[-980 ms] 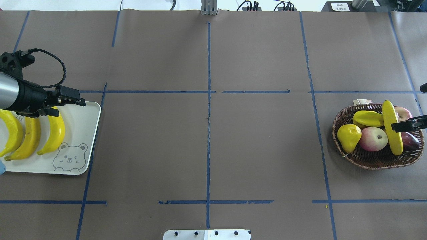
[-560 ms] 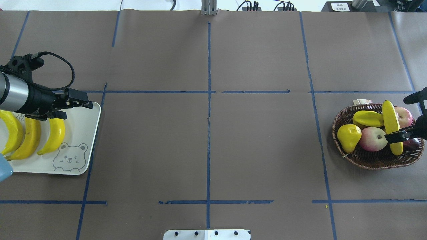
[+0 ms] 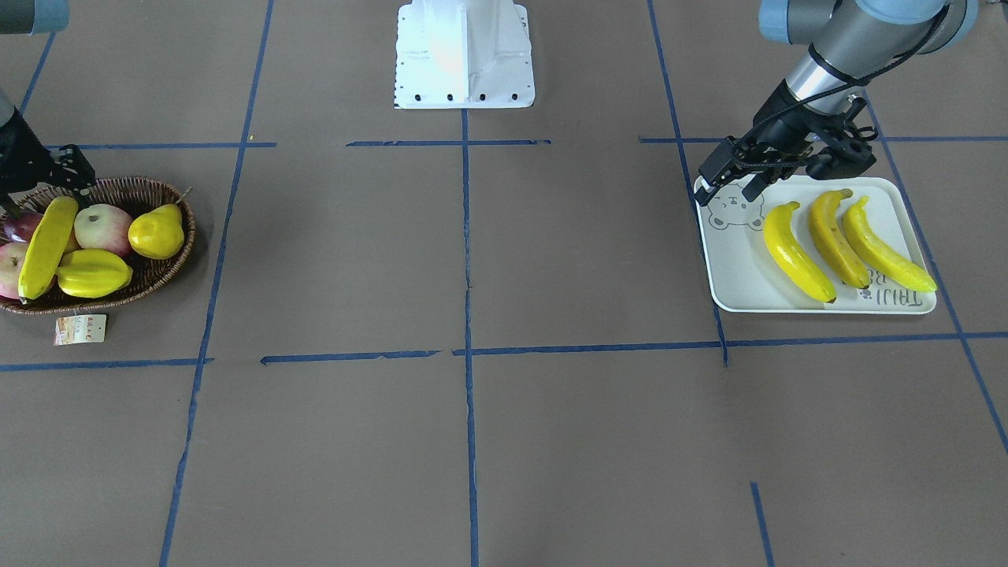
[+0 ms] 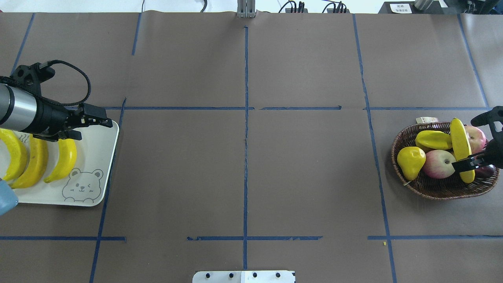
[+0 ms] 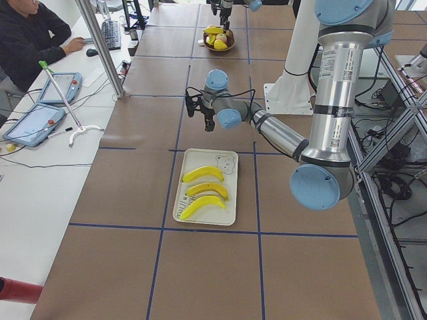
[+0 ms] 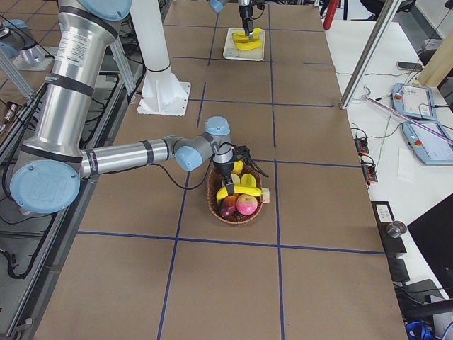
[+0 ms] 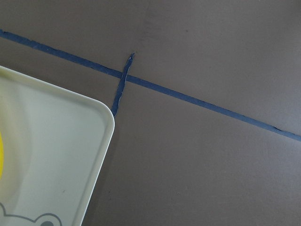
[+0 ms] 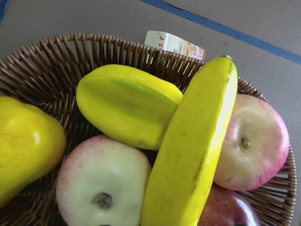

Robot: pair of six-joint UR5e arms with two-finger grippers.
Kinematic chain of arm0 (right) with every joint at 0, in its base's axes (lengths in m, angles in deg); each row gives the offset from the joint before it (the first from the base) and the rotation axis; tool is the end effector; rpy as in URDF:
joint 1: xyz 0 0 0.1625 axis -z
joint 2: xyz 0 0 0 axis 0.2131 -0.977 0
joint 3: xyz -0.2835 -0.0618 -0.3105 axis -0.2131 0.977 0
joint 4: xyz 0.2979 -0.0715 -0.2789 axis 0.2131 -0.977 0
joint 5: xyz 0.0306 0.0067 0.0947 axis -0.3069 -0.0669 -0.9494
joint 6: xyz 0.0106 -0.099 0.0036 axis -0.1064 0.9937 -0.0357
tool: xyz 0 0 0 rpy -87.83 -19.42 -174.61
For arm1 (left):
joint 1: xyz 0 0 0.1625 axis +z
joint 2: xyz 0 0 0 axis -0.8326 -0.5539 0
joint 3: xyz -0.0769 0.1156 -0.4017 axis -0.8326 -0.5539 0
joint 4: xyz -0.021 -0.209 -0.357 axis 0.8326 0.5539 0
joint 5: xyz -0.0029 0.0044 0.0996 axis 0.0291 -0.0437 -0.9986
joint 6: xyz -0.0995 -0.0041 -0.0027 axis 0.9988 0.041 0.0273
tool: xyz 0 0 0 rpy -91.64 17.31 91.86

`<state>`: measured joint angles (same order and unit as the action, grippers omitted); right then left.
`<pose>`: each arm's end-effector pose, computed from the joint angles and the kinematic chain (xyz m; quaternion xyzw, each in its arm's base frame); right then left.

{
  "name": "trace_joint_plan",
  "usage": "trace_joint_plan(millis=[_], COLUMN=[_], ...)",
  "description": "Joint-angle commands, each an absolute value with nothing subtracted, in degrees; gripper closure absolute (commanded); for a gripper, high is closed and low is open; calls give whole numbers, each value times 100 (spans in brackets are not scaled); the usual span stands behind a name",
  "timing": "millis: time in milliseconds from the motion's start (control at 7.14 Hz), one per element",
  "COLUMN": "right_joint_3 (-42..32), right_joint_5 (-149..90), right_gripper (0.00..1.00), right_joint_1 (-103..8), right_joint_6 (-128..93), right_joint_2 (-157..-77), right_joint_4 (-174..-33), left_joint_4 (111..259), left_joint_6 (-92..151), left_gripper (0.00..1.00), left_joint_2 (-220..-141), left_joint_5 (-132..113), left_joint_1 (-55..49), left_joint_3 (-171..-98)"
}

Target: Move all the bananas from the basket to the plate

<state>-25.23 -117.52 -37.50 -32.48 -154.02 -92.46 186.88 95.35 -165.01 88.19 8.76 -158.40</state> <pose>-0.1827 -0.3674 0.5581 0.1070 -0.2935 -0.1217 0.9421 0.2752 -0.4262 0.3595 0.0247 0.5140 -0.1624 0.8419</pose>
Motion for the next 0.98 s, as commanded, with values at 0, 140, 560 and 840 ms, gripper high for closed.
trace_joint_plan(millis=[0,140,560,840], right_joint_3=[-2423,-2396,-2326,-2326], right_joint_5=[-11770,-11779,-11779,-11779], right_gripper=[21,24,35,64], right_joint_1=[-3744,-3753,-3762,-3823], right_joint_6=[-3226,-3209,-3033,-2998], right_joint_2=[-15372,-15363,-15363,-15355], right_joint_4=[-9257,-9257,-9257,-9249], left_joint_4=[18694,18686,18685,18685], left_joint_6=[9560,9560,9560,9560], left_gripper=[0,0,0,0], left_joint_2=[-16524,-16524,-16524,-16516], left_joint_5=[8812,8812,8803,8803], left_joint_1=[899,908,917,925], left_joint_3=[-15848,-15857,-15866,-15883])
